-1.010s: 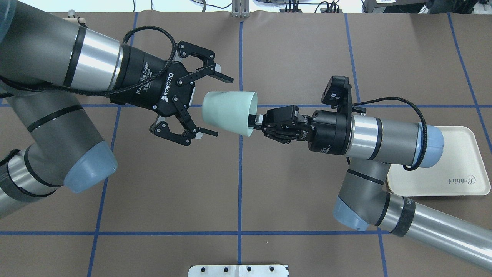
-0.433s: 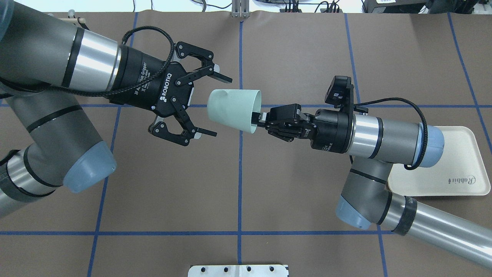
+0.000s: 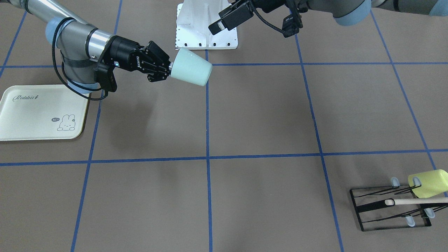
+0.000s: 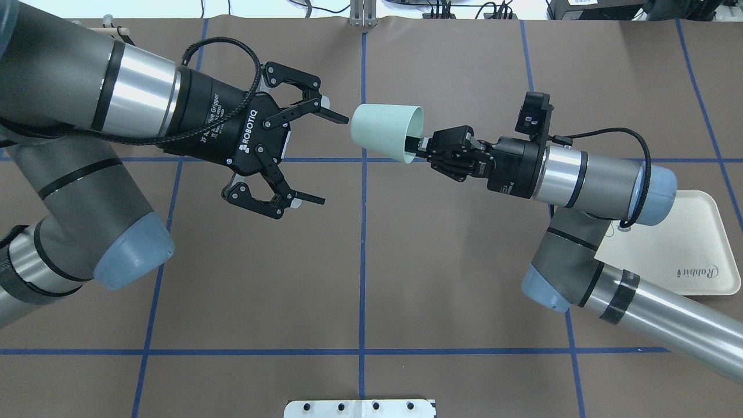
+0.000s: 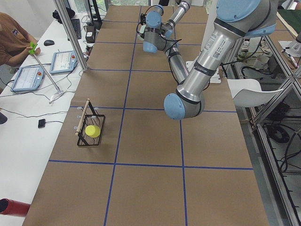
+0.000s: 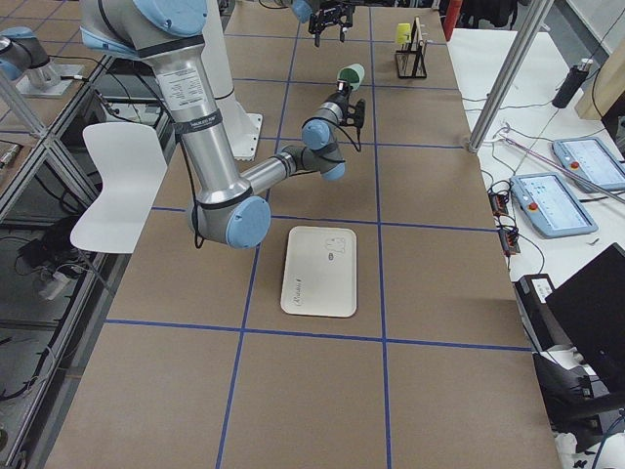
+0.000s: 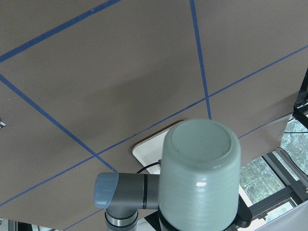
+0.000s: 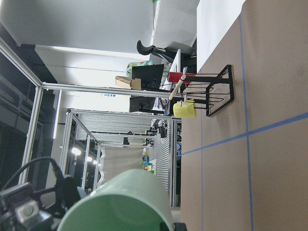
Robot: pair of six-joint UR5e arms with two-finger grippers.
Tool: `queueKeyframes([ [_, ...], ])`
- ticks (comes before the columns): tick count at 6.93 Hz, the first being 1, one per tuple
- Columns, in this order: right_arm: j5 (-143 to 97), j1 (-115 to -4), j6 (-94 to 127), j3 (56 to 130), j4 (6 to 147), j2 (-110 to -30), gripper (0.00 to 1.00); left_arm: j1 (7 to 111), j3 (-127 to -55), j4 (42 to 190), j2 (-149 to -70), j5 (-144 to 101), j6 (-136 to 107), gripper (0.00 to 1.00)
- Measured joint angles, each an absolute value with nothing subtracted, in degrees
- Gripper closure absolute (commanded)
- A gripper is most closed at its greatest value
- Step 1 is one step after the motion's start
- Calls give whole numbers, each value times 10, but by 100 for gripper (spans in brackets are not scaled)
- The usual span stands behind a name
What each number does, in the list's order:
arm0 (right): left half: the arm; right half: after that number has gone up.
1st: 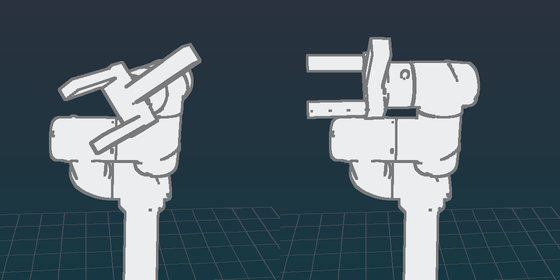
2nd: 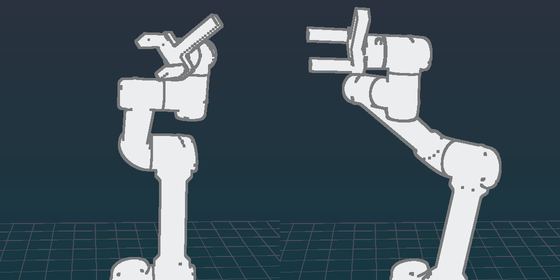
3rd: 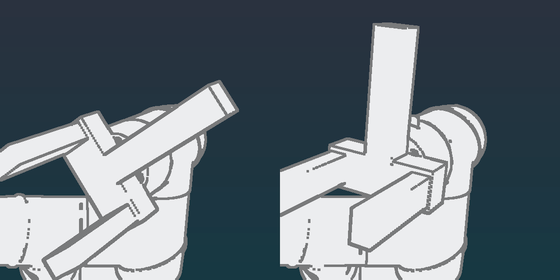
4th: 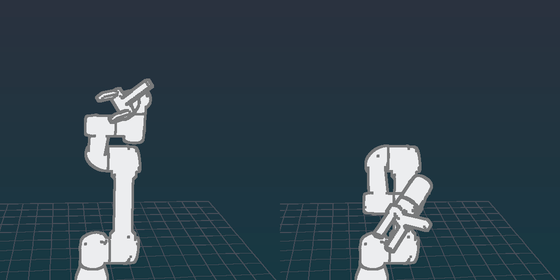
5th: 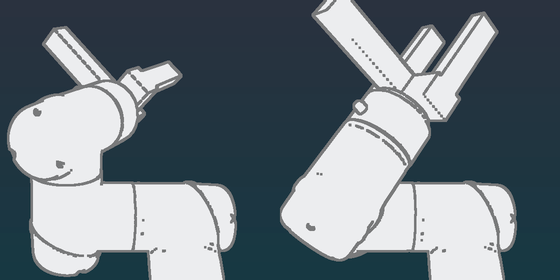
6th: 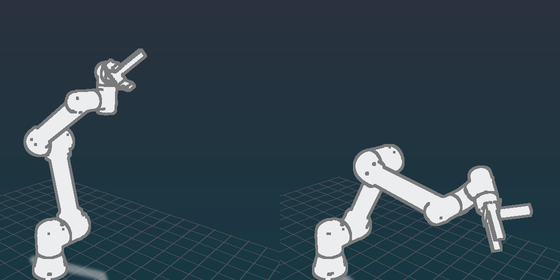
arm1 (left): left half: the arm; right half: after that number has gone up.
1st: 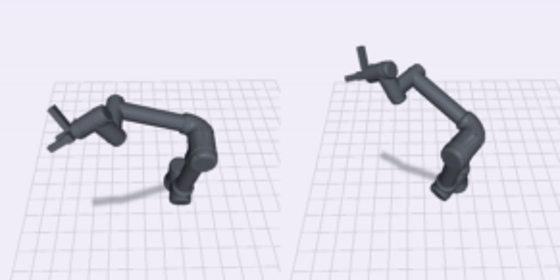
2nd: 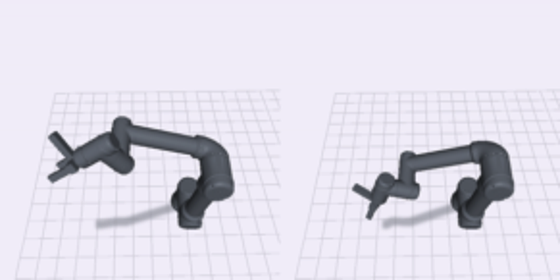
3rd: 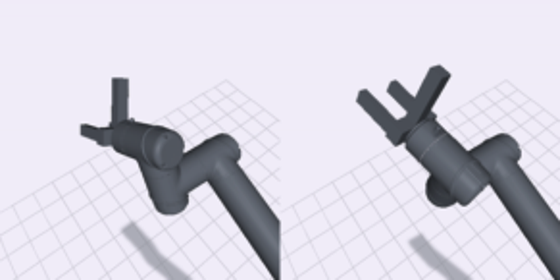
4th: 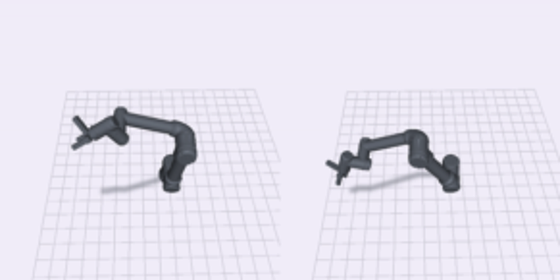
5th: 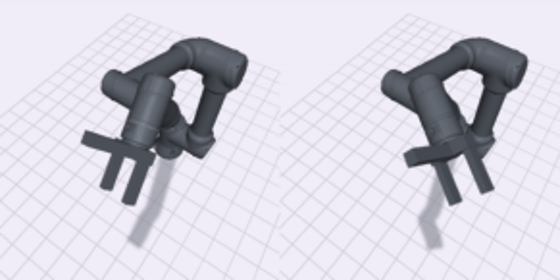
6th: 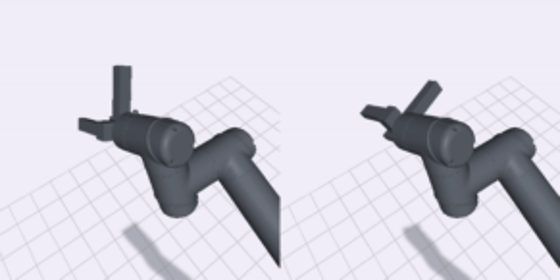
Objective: Left arm grabs green cup and hands to right arm on tray
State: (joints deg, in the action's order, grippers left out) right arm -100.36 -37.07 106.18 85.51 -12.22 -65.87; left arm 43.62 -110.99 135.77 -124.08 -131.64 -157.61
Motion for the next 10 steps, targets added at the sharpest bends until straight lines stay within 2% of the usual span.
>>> queueKeyframes([
  [2, -1045, -431, 1001, 799, -101, -658, 100, 436, -1101, 1353, -1241, -1317, -1517, 0],
  [5, -1191, -521, 824, 784, 75, -653, 100, 443, -1066, 1345, -1237, -1316, -1312, 0],
  [8, -1245, -580, 646, 810, 265, -663, 100, 485, -1018, 1341, -1233, -1311, -1092, 0],
  [10, -1244, -601, 526, 861, 410, -684, 100, 532, -1006, 1275, -1230, -1310, -962, 0],
])
